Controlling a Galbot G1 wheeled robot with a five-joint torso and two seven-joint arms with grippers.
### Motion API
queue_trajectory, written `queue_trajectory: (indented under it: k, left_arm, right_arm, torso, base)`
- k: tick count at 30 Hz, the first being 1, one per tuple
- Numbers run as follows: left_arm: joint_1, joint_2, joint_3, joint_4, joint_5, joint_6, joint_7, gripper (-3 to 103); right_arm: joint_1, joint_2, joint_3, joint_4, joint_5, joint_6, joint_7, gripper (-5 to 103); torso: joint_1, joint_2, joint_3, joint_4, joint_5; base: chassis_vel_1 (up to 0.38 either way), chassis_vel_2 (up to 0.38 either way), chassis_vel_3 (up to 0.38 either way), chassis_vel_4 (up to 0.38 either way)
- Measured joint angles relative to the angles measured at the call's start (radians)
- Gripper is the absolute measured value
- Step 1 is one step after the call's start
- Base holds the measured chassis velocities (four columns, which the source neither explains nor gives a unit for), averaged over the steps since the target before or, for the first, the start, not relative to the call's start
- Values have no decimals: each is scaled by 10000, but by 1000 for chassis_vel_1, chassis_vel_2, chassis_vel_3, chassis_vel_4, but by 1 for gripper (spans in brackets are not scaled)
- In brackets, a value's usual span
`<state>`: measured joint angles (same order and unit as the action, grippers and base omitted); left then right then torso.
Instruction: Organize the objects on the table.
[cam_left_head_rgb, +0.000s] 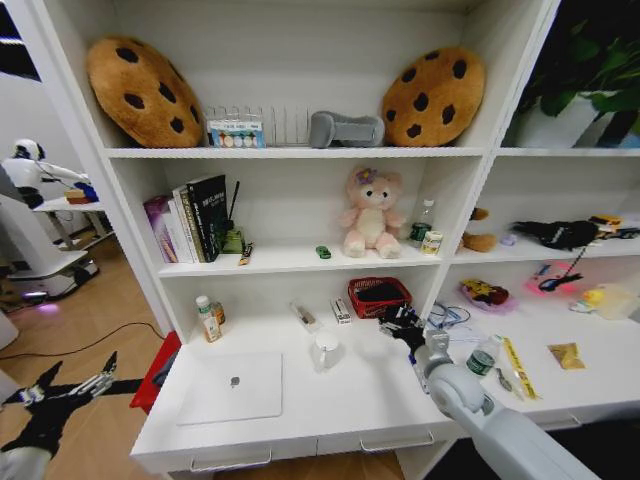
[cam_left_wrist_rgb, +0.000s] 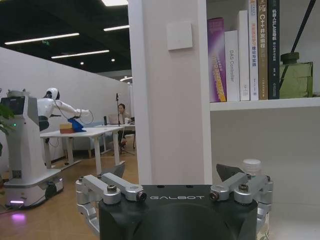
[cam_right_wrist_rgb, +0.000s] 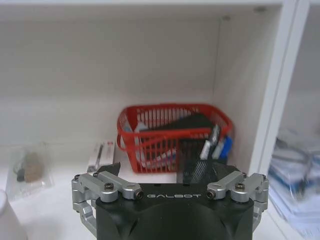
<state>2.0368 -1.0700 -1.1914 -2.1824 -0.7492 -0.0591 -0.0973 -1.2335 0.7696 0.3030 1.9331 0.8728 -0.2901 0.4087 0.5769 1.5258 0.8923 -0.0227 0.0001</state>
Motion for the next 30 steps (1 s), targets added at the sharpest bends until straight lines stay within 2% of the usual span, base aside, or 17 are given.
queue_trajectory:
  k: [1,3,6,17,21,22,23,26,28,30]
  left_arm:
    - [0,0,0,0,0,0,0,100]
    - [0,-1,0,0,0,0,0,100]
    - [0,0,0,0,0,0,0,100]
    - [0,0,0,0,0,0,0,100]
    - [0,0,0,1,0,0,0,100]
    - [0,0,0,0,0,0,0,100]
    - [0,0,0,0,0,0,0,100]
    - [0,0,0,0,0,0,0,100]
    - [0,0,0,0,0,0,0,100]
    - [0,0,0,0,0,0,0,100]
  right_arm:
    - [0,0,0,0,0,0,0,100]
    - [-520,13,403,-106,703,-368,138,100]
    - [-763,48,557,-438,988,-500,163,100]
    - [-756,31,583,-924,1117,-619,45,100]
    - [-173,14,87,-1639,1158,-578,-49,102]
    - [63,35,-44,-1781,1318,-684,5,93]
    - [63,35,-44,-1781,1318,-684,5,93]
    - [69,45,-110,-2064,1529,-897,28,82]
    - [46,46,-110,-2094,1529,-897,26,82]
    - [6,82,-109,-2155,1520,-834,-42,71]
  torso:
    - [0,0,0,0,0]
    - [0,0,0,-2,-1]
    - [-1,0,0,-1,2]
    - [-1,-1,0,-1,-1]
    - [0,-2,1,1,0]
    - [0,-2,1,0,-1]
    - [0,-2,1,0,-1]
    - [0,-2,1,-1,-1]
    - [0,-2,1,-1,-1]
    - [0,-2,1,0,-1]
  base:
    - [0,0,0,0]
    - [0,0,0,0]
    - [0,0,0,0]
    - [0,0,0,0]
    - [0,0,0,0]
    - [0,0,0,0]
    - [0,0,0,0]
    - [0,0,0,0]
    - [0,0,0,0]
    - [0,0,0,0]
